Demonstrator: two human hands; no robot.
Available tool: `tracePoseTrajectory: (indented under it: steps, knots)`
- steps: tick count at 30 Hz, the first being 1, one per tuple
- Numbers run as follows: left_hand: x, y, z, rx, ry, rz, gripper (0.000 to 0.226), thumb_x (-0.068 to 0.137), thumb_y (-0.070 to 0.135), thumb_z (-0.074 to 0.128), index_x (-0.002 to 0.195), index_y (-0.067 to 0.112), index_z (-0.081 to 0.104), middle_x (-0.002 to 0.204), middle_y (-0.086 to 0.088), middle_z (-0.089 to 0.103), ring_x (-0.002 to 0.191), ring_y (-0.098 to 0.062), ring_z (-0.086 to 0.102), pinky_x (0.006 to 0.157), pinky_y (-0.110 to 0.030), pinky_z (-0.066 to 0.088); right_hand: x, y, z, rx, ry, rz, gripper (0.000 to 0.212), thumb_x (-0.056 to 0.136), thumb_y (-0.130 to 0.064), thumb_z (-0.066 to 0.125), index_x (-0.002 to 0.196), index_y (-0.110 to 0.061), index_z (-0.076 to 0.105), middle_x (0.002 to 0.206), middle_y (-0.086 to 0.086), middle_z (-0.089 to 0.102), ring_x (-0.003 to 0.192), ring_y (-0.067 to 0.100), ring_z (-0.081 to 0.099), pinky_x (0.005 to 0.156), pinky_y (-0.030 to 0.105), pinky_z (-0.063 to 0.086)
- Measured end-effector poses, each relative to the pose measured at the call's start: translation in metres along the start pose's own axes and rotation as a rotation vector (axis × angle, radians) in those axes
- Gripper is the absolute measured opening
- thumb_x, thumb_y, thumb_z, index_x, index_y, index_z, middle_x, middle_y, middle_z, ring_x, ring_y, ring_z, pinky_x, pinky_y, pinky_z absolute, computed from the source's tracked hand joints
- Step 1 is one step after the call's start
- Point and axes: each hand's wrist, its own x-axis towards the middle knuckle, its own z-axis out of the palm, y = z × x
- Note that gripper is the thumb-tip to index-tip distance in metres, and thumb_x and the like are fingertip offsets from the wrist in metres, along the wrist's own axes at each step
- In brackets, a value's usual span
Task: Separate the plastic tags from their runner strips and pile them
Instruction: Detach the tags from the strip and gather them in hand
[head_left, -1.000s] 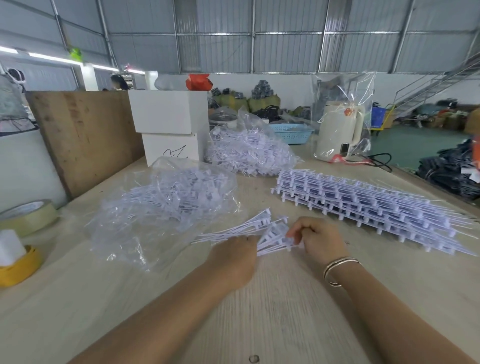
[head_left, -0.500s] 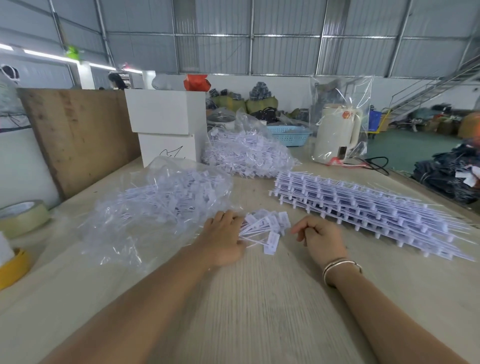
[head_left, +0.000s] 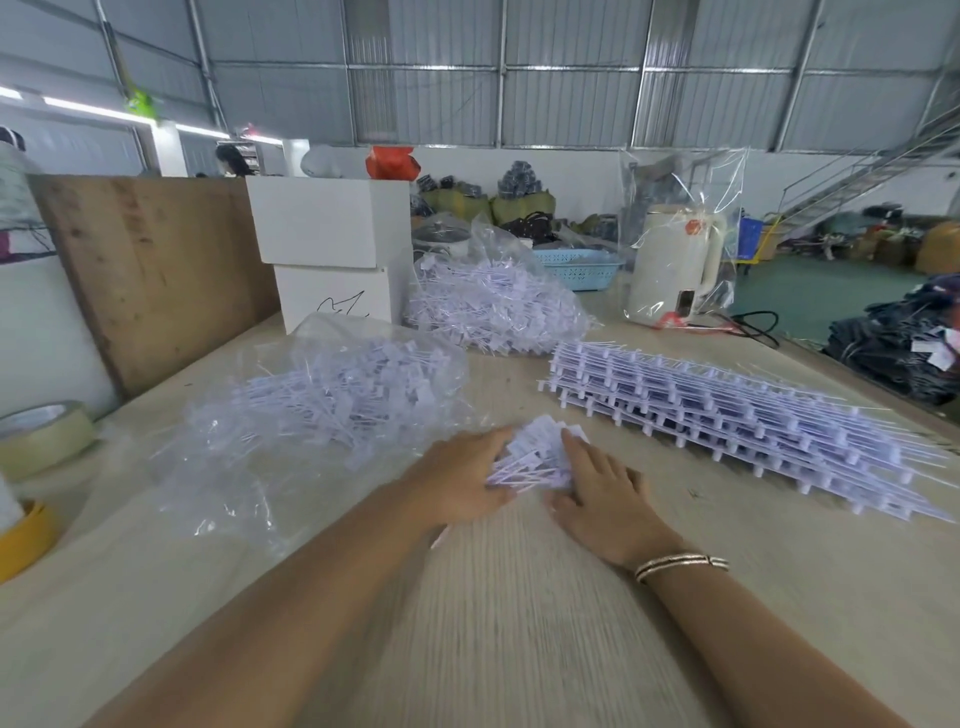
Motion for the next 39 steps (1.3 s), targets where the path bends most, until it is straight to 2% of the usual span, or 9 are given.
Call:
tracePoseTrajectory:
  steps: [5,9,11,17,22,26,29,34,39]
  knots:
    - [0.002,0.004,0.004,-0.004,-0.086,0.019,0.065,0.093,0.019,0.053,0.148,0.027,0.020,0.140,-0.007,0.045,0.124,-0.026,0.046,0.101,-0.040,0.039,0.008,0.009,0.002,0.076,0.097,0.205,0.077,0.094,-0.046,0.040,0.149,-0.018,-0.006,0.157,0.009,0.003,0.144,0.026,0.006,0.115,0.044,0.006]
    - [0.007,0.000,0.002,-0.032,-0.050,-0.130,0.064,0.082,0.028,0.063,0.137,0.016,0.032,0.126,0.000,0.055,0.110,-0.022,0.054,0.092,-0.038,0.046,0.006,0.008,-0.003,0.110,0.029,0.102,0.060,0.092,-0.044,0.041,0.143,-0.019,0.018,0.127,0.003,0.054,0.117,0.022,0.050,0.108,0.042,0.029]
    - [0.009,0.005,0.003,-0.017,-0.040,-0.142,0.048,0.080,0.033,0.065,0.120,0.015,0.045,0.116,-0.003,0.057,0.101,-0.022,0.055,0.083,-0.034,0.047,0.004,0.004,0.000,0.106,-0.003,-0.019,0.059,0.093,-0.044,0.041,0.144,-0.022,0.020,0.114,-0.003,0.059,0.106,0.018,0.056,0.101,0.040,0.038]
    - [0.007,0.020,0.005,-0.085,-0.097,0.049,0.053,0.087,0.015,0.057,0.137,0.021,0.038,0.134,0.000,0.043,0.121,-0.019,0.043,0.100,-0.038,0.038,0.006,0.006,-0.007,0.453,0.189,0.159,0.075,0.092,-0.042,0.051,0.148,-0.010,0.012,0.152,0.010,0.019,0.137,0.031,0.028,0.107,0.037,0.030]
    - [0.006,0.024,0.002,-0.240,-0.153,0.051,0.066,0.084,0.008,0.063,0.139,0.020,0.030,0.134,0.000,0.040,0.116,-0.016,0.047,0.094,-0.033,0.044,0.006,0.000,-0.003,0.459,0.093,0.085,0.057,0.094,-0.047,0.042,0.141,-0.015,0.034,0.141,0.007,0.040,0.120,0.020,0.048,0.103,0.039,0.039]
    - [0.007,0.021,0.000,-0.259,-0.145,0.028,0.085,0.079,0.012,0.070,0.143,0.022,0.016,0.140,0.002,0.023,0.121,-0.015,0.043,0.097,-0.034,0.045,0.006,0.006,-0.009,0.576,0.179,0.147,0.064,0.095,-0.044,0.040,0.149,-0.018,0.015,0.154,0.004,0.018,0.139,0.021,0.026,0.110,0.034,0.023]
    - [0.009,0.017,-0.003,-0.226,-0.167,-0.104,0.102,0.068,0.030,0.079,0.142,0.032,0.008,0.140,0.004,0.025,0.120,-0.020,0.045,0.097,-0.040,0.045,0.006,0.004,-0.002,0.474,0.057,0.110,0.070,0.093,-0.053,0.038,0.149,-0.020,0.013,0.149,0.003,0.034,0.134,0.021,0.037,0.111,0.039,0.029]
    - [0.017,0.018,-0.002,-0.123,-0.235,-0.125,0.085,0.061,0.043,0.081,0.130,0.023,0.035,0.123,0.001,0.050,0.110,-0.021,0.051,0.095,-0.043,0.046,0.006,0.005,-0.001,0.648,0.118,0.107,0.062,0.094,-0.048,0.041,0.147,-0.025,0.021,0.147,-0.001,0.035,0.127,0.013,0.041,0.103,0.029,0.032]
    - [0.016,0.030,0.001,-0.183,-0.311,-0.001,0.086,0.063,0.042,0.082,0.133,0.024,0.035,0.126,0.005,0.046,0.114,-0.017,0.047,0.099,-0.041,0.043,0.009,0.012,-0.009,0.645,0.153,0.186,0.064,0.095,-0.052,0.032,0.149,-0.024,0.015,0.157,-0.004,0.010,0.144,0.014,0.009,0.114,0.033,0.008]
